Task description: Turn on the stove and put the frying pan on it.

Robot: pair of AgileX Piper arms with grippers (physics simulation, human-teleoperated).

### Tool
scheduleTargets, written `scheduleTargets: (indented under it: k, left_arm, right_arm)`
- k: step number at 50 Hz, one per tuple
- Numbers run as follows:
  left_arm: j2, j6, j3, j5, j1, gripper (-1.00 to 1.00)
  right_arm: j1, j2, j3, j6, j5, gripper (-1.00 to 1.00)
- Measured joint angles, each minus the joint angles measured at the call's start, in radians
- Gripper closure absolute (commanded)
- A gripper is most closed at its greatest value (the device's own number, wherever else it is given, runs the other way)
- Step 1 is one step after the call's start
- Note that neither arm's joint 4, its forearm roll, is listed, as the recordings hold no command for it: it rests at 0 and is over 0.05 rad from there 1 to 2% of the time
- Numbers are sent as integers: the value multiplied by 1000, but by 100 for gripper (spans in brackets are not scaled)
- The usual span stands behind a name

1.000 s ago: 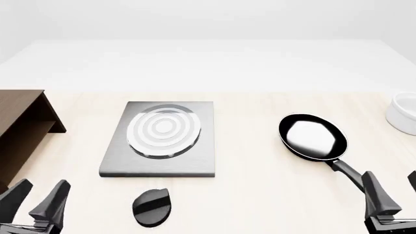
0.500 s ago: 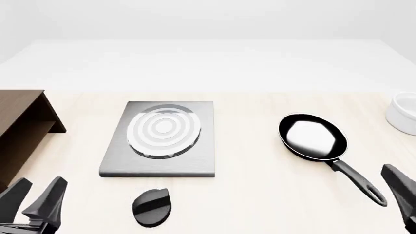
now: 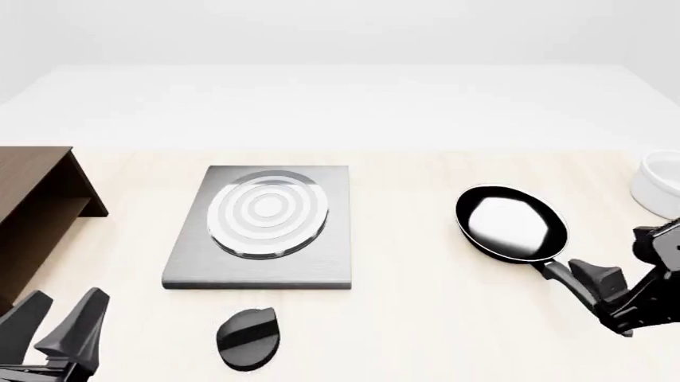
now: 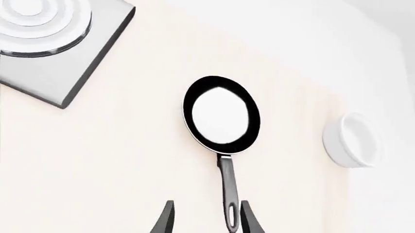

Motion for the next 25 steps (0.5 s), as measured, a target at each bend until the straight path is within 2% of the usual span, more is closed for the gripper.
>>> scheduleTargets:
  k: [13,25]
  left_arm:
    - [0,-6,0,3,0,-100]
    - [0,-9,0,7,2,-100]
  right_arm:
    - [-96,198,-29,-115,-38,-100]
    - [-178,352,-50,-189,-102,-100]
